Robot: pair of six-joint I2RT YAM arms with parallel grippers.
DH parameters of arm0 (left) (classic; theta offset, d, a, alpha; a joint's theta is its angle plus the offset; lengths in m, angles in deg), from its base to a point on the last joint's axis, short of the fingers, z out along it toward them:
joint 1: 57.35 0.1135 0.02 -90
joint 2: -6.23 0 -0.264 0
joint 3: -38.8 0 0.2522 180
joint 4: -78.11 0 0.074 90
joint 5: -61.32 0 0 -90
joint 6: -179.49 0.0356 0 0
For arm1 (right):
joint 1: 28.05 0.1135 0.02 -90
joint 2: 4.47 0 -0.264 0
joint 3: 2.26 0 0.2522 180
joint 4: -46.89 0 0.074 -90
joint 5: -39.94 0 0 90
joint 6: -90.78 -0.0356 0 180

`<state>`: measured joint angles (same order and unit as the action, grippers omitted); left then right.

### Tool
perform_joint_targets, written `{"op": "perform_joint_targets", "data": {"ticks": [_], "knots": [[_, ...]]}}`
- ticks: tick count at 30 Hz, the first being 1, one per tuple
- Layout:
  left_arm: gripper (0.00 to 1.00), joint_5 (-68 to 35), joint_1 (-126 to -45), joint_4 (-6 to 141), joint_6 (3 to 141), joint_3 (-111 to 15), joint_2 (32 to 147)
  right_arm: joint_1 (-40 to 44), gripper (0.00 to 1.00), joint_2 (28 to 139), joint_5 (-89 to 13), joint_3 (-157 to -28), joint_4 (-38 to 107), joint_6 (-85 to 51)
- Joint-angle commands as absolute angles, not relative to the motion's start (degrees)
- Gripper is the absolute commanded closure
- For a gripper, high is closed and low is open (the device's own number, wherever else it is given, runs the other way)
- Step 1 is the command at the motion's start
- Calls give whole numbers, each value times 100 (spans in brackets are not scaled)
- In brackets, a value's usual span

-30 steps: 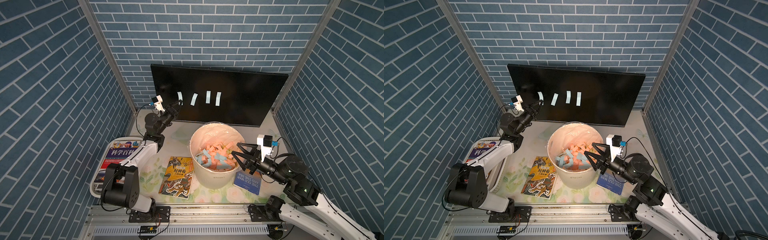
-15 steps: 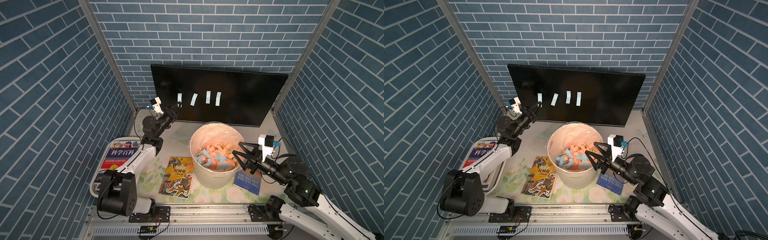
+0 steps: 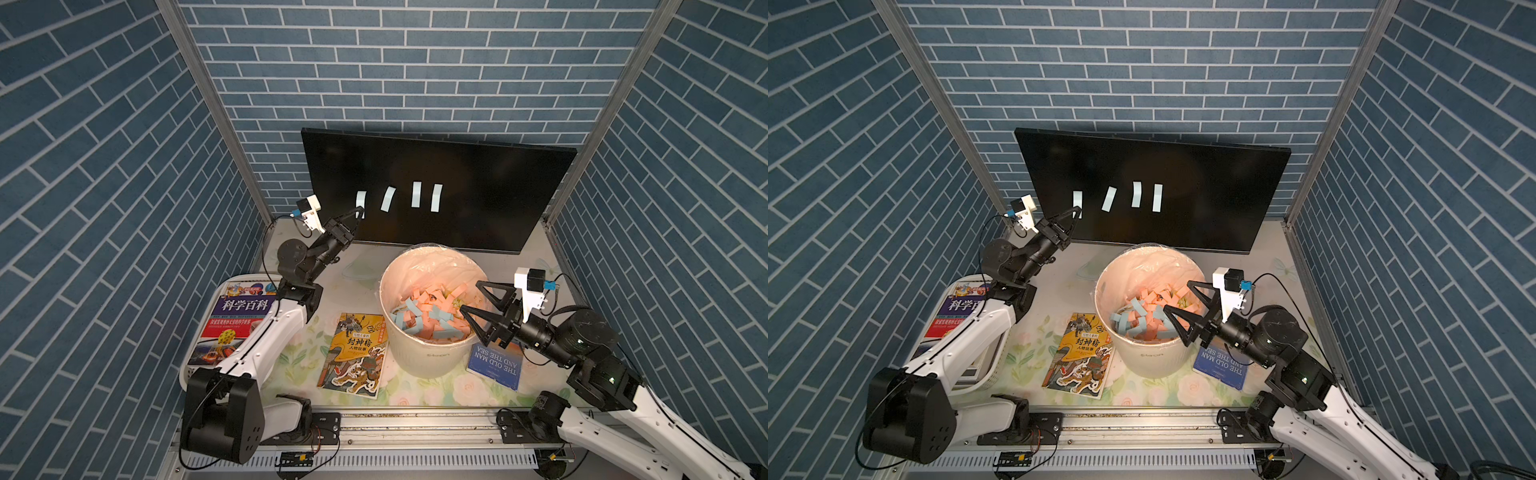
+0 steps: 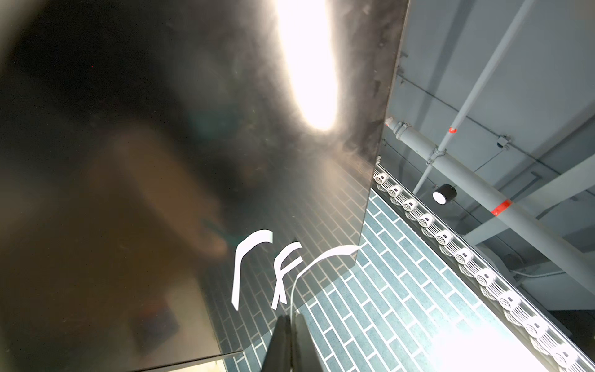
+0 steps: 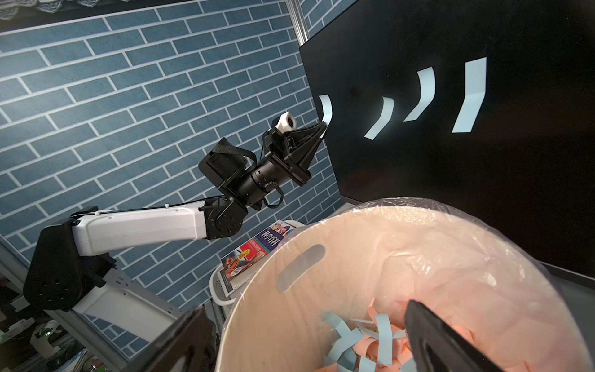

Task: Remove the sticky note from the monitor
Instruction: Tear off the sticky note from the monitor, then place the sticky note in the trash bin.

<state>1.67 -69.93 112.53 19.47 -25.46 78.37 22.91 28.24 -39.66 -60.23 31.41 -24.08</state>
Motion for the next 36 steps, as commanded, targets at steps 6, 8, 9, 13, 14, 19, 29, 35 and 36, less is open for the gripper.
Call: {"op": "perform_joint_targets", "data": {"ticks": [6,8,9,13,14,19,29,35,36], "knots": [[100,314,-7203,11123,2390,-2384,7475,2309,0,2920,-3962,-6437,3317,-2779],[100,314,-7272,11038,2490,-2368,7376,2310,0,2920,-4057,-6460,3322,-2828],[100,314,-7314,10999,2544,-2359,7329,2310,0,2919,-4098,-6470,3328,-2845],[100,181,-7544,10687,2929,-2300,7067,2314,0,2900,-4258,-6497,3314,-2848],[100,132,-7620,10594,3036,-2282,7014,2306,0,2897,-4277,-6495,3313,-2848],[100,-46,-8001,10347,3386,-2161,6787,2311,0,2891,-4367,-6514,3313,-2854],[100,-604,-8879,9627,4261,-2134,6616,2309,0,2849,-4506,-6506,3249,-2822],[100,-842,-9336,9207,4726,-2228,6710,2311,0,2814,-4540,-6484,3210,-2788],[100,-898,-9420,9093,4825,-2270,6732,2309,0,2806,-4540,-6480,3195,-2780]]}}
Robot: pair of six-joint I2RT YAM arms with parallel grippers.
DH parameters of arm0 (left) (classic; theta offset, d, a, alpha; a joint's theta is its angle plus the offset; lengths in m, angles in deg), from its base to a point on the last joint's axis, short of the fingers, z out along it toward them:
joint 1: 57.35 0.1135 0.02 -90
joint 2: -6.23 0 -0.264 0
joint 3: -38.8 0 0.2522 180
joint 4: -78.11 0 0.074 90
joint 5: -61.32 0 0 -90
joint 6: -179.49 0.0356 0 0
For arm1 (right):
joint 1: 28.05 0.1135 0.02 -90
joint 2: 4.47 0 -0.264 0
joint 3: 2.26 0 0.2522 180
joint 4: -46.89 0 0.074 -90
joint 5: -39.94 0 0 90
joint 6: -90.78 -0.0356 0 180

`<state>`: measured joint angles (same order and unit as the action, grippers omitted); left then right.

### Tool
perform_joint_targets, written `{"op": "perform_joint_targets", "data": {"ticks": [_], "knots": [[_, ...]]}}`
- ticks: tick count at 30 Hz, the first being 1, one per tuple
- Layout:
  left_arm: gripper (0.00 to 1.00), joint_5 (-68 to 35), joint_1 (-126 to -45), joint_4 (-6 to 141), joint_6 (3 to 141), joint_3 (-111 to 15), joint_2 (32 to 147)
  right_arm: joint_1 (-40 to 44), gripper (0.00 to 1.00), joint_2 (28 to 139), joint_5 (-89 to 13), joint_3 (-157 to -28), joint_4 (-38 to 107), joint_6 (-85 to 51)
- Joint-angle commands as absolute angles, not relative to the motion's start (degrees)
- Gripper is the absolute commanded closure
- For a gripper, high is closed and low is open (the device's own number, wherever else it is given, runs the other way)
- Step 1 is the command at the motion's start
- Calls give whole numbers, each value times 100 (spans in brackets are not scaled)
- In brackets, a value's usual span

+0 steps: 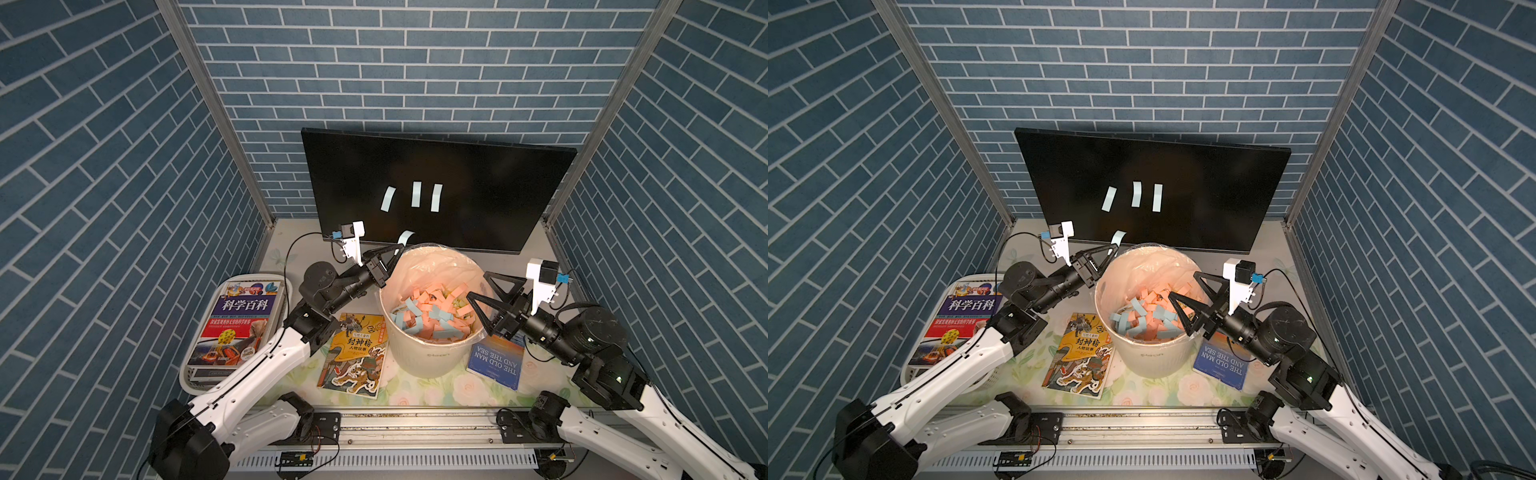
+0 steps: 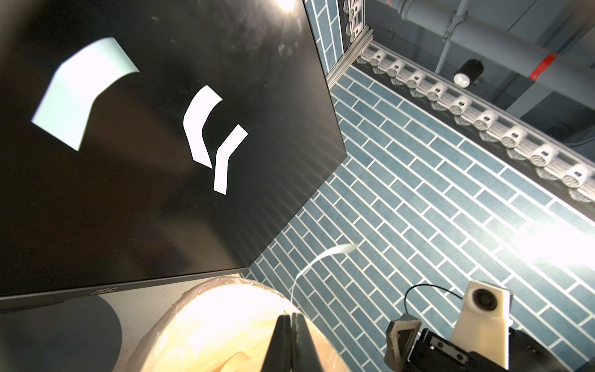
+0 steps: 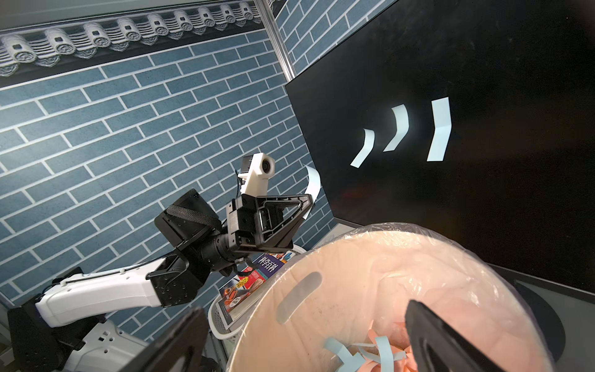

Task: Remove the sticky note from the monitor
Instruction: Place the sticky note in the trash bin.

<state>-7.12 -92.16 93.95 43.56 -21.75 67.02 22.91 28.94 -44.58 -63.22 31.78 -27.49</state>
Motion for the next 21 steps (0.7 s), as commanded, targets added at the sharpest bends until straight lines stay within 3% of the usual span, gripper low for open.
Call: {"op": "perform_joint_targets", "data": {"ticks": [1,12,21], "knots": [[100,-943,-9509,8992,4926,-2322,6758,2309,0,2798,-4540,-6476,3191,-2773],[96,-1464,-10197,7763,5889,-3057,7086,2308,0,2750,-4780,-6427,3097,-2712],[78,-1747,-10474,7261,6238,-3317,7177,2312,0,2760,-4877,-6388,3069,-2672]]}}
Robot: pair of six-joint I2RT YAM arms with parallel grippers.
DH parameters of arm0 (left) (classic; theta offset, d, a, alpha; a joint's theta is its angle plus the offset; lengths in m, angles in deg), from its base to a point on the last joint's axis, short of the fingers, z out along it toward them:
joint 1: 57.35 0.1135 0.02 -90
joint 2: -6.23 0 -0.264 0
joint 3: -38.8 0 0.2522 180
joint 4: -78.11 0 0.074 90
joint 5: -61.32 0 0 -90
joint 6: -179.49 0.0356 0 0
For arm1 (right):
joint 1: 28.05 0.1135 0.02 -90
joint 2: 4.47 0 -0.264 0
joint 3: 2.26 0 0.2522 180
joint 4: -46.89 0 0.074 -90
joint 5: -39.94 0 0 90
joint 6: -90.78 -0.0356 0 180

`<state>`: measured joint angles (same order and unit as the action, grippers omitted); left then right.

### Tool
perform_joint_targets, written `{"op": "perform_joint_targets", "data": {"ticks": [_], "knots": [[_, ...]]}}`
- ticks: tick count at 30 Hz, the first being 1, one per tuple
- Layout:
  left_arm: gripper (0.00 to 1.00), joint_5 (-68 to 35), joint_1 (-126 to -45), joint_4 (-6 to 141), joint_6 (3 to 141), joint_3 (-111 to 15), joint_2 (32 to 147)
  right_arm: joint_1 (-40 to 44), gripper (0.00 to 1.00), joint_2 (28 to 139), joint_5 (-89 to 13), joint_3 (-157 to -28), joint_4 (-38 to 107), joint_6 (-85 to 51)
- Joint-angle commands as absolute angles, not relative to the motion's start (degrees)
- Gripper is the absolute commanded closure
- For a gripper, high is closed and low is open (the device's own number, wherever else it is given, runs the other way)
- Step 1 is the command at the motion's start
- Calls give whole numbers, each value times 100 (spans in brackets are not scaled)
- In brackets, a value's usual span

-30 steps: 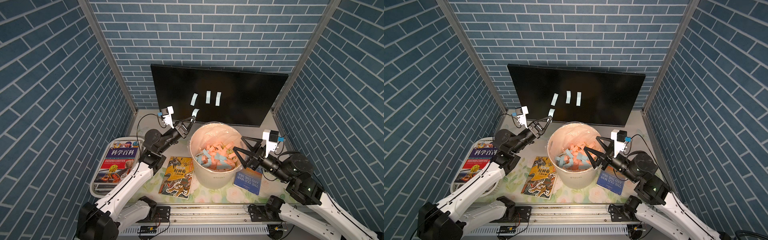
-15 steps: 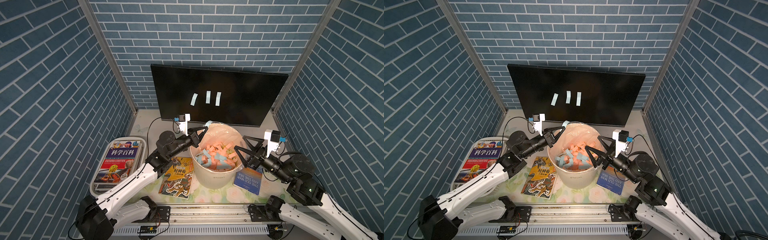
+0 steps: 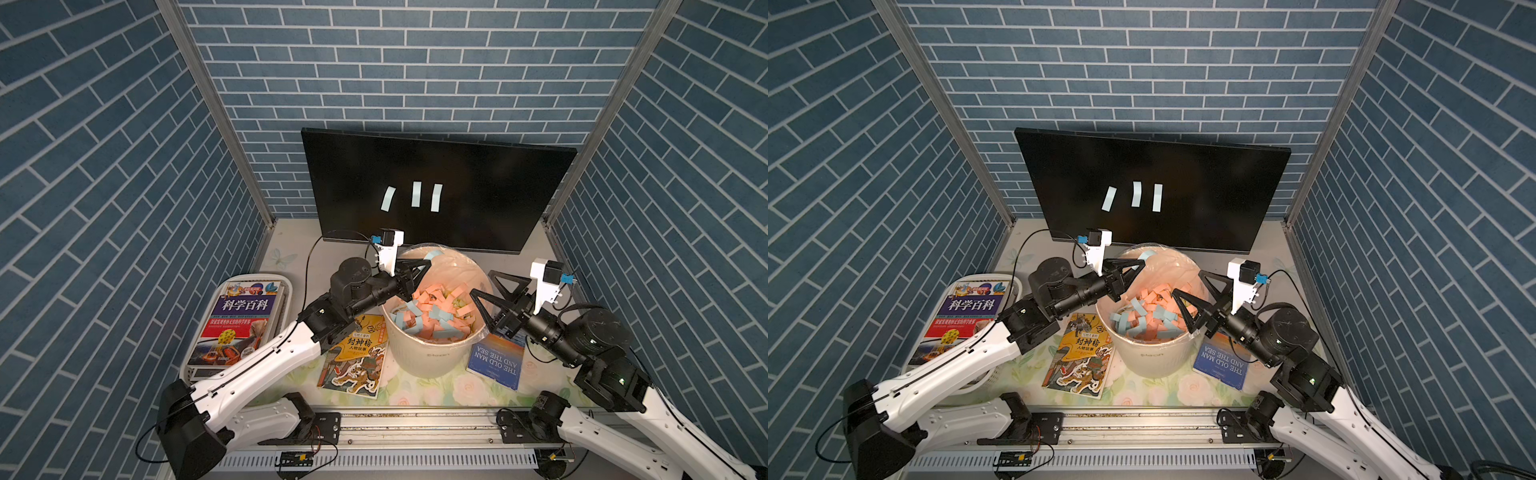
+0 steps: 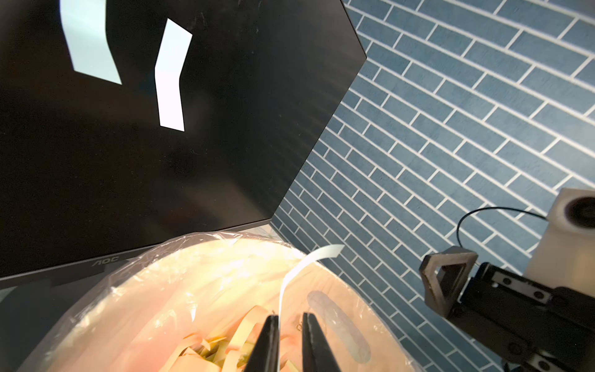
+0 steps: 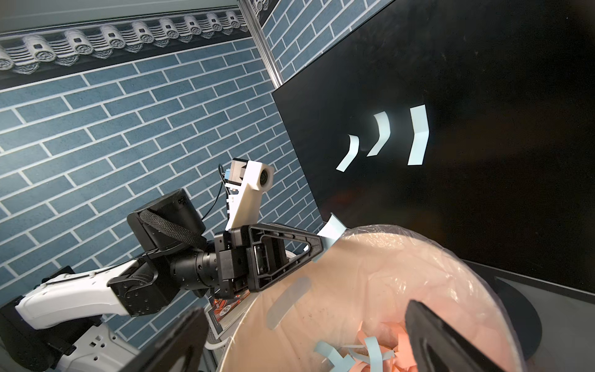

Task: Remove the sticky note from the monitor
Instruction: Place the sticky note in the trash bin.

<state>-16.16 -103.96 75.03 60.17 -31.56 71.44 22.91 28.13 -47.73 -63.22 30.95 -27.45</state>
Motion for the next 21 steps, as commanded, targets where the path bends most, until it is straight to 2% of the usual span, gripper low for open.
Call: {"op": "perform_joint_targets", "data": {"ticks": [1,12,21], "knots": [[76,-1745,-10493,7241,6253,-3337,7187,2310,0,2761,-4866,-6377,3081,-2673],[59,-1536,-10561,7297,6338,-3337,7188,2310,0,2982,-5068,-6424,3055,-2589],[43,-1076,-10561,7375,6481,-3315,7139,2310,0,3993,-5576,-7097,2767,-2305]]}}
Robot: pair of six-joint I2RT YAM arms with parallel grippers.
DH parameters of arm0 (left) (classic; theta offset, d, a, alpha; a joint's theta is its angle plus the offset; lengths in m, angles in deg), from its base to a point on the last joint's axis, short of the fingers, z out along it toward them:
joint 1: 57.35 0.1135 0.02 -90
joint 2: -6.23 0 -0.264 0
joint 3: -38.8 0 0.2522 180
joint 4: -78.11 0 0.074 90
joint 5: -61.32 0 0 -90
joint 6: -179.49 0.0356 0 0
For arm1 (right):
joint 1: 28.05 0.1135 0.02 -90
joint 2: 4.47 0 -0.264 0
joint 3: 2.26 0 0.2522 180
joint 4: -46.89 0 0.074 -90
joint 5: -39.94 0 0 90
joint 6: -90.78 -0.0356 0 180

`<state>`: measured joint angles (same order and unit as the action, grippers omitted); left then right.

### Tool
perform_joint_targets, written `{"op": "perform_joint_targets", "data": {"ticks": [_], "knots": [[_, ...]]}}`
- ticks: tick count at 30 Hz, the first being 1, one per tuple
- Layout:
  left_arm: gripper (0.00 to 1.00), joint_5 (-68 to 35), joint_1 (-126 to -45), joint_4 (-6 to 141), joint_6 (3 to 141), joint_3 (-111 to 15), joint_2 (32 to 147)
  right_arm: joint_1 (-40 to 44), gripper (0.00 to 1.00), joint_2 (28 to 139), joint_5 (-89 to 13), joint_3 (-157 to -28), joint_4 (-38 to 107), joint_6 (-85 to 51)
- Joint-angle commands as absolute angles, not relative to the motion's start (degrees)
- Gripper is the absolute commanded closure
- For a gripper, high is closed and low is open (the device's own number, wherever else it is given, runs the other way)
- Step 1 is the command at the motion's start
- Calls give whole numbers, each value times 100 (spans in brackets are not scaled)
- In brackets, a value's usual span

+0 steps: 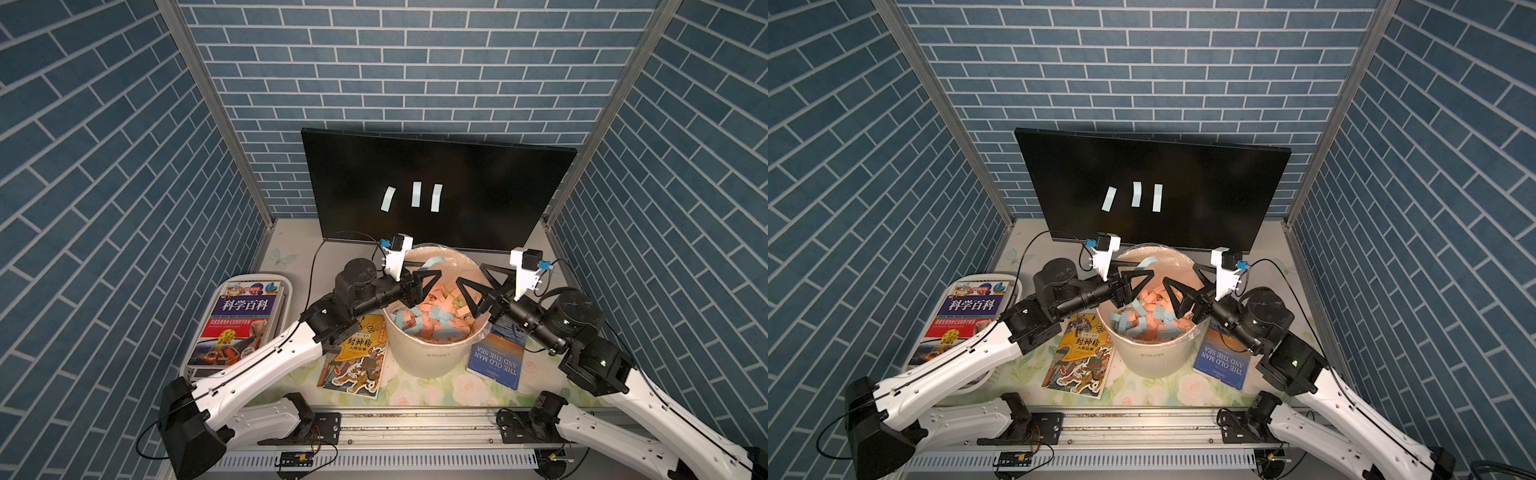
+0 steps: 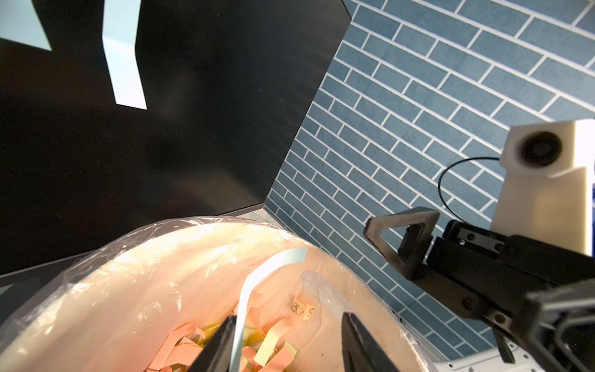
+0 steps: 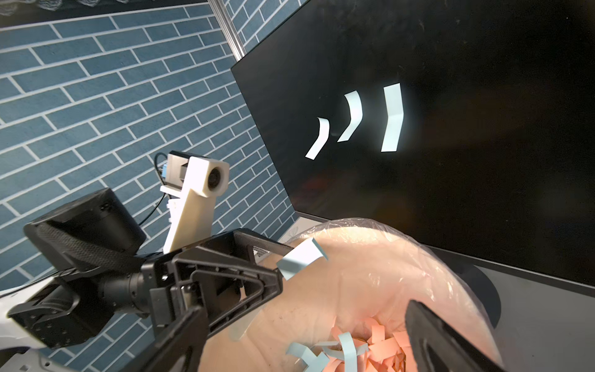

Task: Remove the sticky note from the monitor
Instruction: Place the sticky note in the trash bin.

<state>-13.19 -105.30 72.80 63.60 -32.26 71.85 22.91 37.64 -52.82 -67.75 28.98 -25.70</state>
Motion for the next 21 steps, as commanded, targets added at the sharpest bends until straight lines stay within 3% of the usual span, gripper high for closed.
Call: {"op": "perform_joint_targets", "data": {"ticks": [1,11,21], "knots": [[41,-1034,-10562,7375,6498,-3310,7130,2310,0,4127,-5611,-7197,2741,-2277],[21,-658,-10566,7384,6718,-3288,6991,2310,0,5323,-6232,-8213,2373,-2078],[7,-378,-10552,7452,6894,-3271,6847,2307,0,6021,-6741,-8745,1896,-1855]]}}
